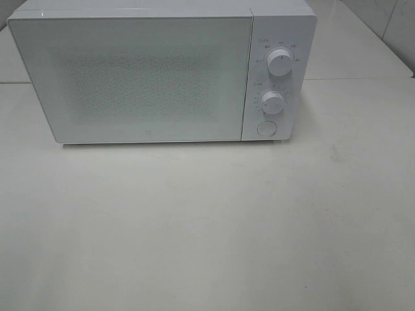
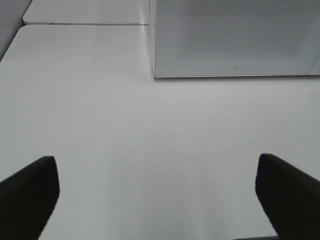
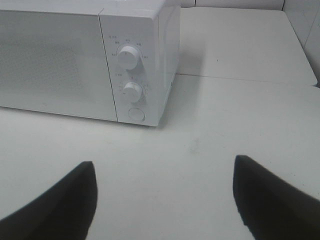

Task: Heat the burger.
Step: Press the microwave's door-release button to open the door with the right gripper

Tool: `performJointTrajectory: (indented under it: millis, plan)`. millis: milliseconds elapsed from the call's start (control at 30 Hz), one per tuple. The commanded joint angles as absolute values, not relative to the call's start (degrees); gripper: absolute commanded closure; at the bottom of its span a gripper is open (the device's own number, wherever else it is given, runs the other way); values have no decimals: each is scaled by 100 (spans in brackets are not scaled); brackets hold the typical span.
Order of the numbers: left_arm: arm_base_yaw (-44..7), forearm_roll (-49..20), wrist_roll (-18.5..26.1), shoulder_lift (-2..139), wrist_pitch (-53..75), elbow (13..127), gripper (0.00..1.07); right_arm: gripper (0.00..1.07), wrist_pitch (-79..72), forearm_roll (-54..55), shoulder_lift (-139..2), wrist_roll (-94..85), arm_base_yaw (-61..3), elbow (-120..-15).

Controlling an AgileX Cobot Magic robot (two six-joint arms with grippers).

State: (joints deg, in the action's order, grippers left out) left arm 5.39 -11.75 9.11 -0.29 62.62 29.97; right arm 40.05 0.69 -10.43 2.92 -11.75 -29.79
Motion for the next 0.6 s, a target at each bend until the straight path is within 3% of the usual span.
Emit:
performJointTrajectory:
  millis: [33,600]
  plan:
    - [556,-1175,888,-126,6188,2991,6,34,3174,74,-1593,286,-1140,-3019]
    - [556,-1175,888,-126,6188,2991,6,34,1043,74,-3793,309,-1140,-2882]
